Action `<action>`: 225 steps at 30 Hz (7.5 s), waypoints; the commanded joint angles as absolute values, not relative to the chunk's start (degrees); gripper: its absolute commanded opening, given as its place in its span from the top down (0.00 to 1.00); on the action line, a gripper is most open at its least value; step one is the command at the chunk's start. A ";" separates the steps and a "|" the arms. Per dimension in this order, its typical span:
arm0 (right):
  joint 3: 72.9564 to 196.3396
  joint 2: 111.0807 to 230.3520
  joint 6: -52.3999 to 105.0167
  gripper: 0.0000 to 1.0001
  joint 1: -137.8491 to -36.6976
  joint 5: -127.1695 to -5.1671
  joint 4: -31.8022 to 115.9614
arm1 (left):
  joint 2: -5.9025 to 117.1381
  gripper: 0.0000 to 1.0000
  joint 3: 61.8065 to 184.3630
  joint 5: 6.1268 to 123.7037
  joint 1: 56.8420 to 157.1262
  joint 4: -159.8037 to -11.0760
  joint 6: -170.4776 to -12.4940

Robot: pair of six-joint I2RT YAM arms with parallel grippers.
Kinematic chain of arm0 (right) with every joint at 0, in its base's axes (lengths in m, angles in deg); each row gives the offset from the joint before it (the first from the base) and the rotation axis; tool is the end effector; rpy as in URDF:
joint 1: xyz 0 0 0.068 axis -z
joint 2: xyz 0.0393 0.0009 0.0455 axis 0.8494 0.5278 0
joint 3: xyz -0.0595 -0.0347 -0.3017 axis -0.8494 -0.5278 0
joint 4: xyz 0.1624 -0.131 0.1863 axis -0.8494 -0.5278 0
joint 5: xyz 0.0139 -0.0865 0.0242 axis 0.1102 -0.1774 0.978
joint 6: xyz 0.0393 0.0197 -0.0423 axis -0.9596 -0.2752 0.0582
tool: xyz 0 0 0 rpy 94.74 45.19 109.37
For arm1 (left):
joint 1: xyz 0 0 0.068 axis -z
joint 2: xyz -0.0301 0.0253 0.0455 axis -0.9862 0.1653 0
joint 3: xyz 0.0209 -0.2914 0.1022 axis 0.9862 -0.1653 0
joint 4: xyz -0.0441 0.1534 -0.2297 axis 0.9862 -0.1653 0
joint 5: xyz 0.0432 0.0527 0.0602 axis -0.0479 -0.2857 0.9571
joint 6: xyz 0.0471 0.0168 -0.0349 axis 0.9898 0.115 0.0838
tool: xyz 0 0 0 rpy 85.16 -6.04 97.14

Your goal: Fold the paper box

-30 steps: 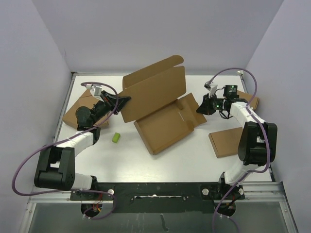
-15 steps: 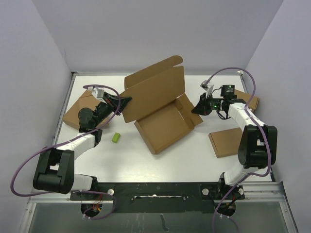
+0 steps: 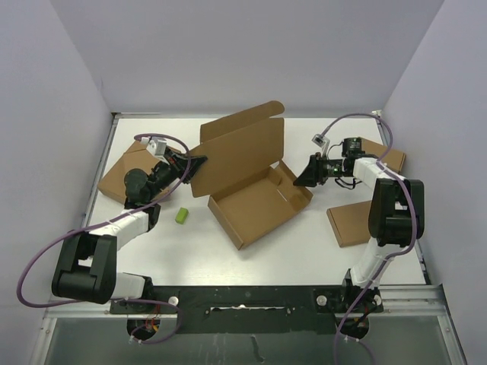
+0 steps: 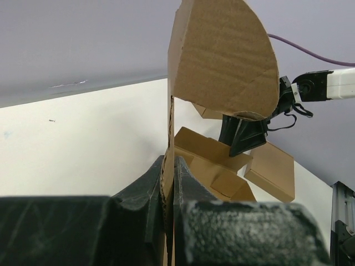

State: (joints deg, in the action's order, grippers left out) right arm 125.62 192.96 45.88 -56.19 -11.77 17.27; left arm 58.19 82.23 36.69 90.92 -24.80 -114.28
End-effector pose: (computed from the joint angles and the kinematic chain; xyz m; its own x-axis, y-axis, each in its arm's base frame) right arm 0.3831 0.0272 0.2128 -0.7740 -0.0772 -0.6284 -0.5820 0.4775 0.6582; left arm 0.2789 -0.0789 0.2882 -0.1747 -0.4294 -0.8861 0.7377 0.5390 -0.4066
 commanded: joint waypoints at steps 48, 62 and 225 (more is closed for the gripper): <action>138.11 208.53 55.04 0.95 -54.18 -17.37 3.52 | 56.54 1.00 81.64 32.77 88.31 -18.32 -115.94; 139.17 206.71 57.28 0.83 -56.36 -5.68 -2.10 | 56.57 1.00 81.15 32.79 88.22 -17.23 -115.86; 138.54 206.11 51.83 0.84 -59.20 -28.20 4.79 | 62.14 1.00 81.83 30.73 87.37 -9.47 -116.37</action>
State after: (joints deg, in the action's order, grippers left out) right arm 136.51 205.40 50.47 -58.64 -27.24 5.59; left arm 63.21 81.35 30.68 87.82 -14.40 -115.72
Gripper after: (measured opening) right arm 0.153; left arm 0.018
